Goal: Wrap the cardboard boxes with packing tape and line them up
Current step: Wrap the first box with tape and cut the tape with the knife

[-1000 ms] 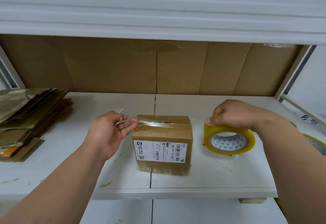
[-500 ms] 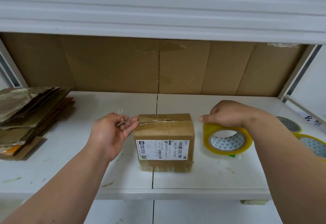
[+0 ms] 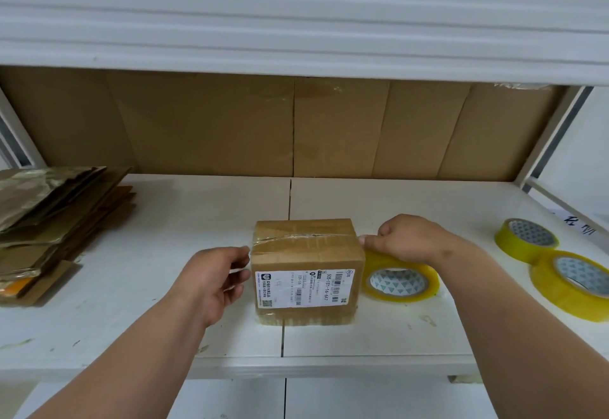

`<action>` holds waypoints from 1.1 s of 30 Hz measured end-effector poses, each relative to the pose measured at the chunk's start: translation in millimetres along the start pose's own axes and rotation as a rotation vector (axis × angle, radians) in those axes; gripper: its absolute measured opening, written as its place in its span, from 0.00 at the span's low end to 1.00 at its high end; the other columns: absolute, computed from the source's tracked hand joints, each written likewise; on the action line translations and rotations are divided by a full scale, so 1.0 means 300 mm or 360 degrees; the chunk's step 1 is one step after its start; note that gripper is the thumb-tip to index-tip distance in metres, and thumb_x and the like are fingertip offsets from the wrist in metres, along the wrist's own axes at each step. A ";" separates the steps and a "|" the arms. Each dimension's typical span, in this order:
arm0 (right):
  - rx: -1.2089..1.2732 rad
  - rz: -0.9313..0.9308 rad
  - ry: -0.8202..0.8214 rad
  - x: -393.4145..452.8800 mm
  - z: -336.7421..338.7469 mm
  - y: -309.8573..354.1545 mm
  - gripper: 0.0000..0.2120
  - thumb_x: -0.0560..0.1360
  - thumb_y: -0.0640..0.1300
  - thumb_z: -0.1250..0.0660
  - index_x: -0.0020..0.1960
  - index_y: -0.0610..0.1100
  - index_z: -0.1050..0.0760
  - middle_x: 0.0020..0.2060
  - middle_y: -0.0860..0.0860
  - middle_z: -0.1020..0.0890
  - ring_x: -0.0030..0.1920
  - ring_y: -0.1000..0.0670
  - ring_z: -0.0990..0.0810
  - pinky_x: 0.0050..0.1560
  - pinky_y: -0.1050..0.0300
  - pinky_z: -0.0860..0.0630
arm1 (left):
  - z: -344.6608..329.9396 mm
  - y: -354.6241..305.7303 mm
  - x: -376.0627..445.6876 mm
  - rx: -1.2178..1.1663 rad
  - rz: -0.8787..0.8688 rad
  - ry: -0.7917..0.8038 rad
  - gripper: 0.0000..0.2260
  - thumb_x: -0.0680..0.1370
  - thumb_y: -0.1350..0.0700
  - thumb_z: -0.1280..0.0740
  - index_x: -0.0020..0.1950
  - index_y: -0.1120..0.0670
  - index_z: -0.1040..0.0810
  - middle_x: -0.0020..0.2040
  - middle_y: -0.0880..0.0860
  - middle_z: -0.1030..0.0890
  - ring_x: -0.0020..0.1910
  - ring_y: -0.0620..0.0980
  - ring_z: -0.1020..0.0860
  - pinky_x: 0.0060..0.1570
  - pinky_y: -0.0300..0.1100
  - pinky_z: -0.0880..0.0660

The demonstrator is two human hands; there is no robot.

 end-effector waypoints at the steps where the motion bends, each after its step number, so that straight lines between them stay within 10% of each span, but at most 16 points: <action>1: -0.0007 0.0002 -0.0008 -0.001 -0.005 0.004 0.27 0.75 0.71 0.42 0.41 0.48 0.21 0.40 0.53 0.20 0.48 0.49 0.22 0.59 0.48 0.27 | -0.006 0.006 -0.004 0.0061 0.0003 0.0022 0.05 0.79 0.58 0.34 0.50 0.58 0.19 0.42 0.54 0.19 0.33 0.48 0.24 0.29 0.39 0.31; 11: 0.0049 -0.0050 -0.0057 -0.010 -0.020 0.003 0.24 0.76 0.69 0.43 0.45 0.50 0.21 0.42 0.54 0.20 0.49 0.49 0.22 0.61 0.47 0.27 | -0.036 -0.072 -0.078 0.0655 -0.0717 -0.0112 0.12 0.81 0.63 0.40 0.43 0.55 0.19 0.38 0.52 0.16 0.37 0.48 0.22 0.39 0.43 0.27; 17: 0.0154 -0.0047 -0.0044 -0.015 -0.039 0.007 0.21 0.76 0.67 0.41 0.41 0.51 0.24 0.42 0.53 0.21 0.50 0.48 0.22 0.60 0.47 0.26 | -0.037 -0.086 -0.094 0.0734 -0.0597 0.0040 0.16 0.85 0.50 0.46 0.48 0.51 0.19 0.46 0.50 0.15 0.50 0.49 0.20 0.58 0.52 0.26; 23: 0.0202 -0.0020 -0.0064 -0.029 -0.051 0.033 0.21 0.75 0.67 0.39 0.42 0.50 0.23 0.43 0.52 0.20 0.48 0.48 0.20 0.53 0.51 0.23 | -0.044 -0.124 -0.071 0.0936 -0.0564 0.0102 0.22 0.78 0.32 0.43 0.49 0.49 0.21 0.48 0.48 0.18 0.50 0.48 0.23 0.55 0.49 0.28; 33: 0.0350 0.0039 -0.0106 -0.085 -0.104 0.071 0.24 0.75 0.68 0.39 0.40 0.48 0.22 0.39 0.52 0.21 0.44 0.51 0.22 0.44 0.55 0.25 | -0.070 -0.225 -0.009 0.1252 -0.0635 -0.0134 0.09 0.77 0.47 0.33 0.48 0.53 0.21 0.46 0.53 0.19 0.47 0.51 0.22 0.51 0.51 0.24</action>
Point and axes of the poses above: each hand's wrist, its own x-axis towards the middle knuckle, its own z-axis out of the back of the hand, y = z × x, the point moved 5 cm from there along x, towards the middle knuckle
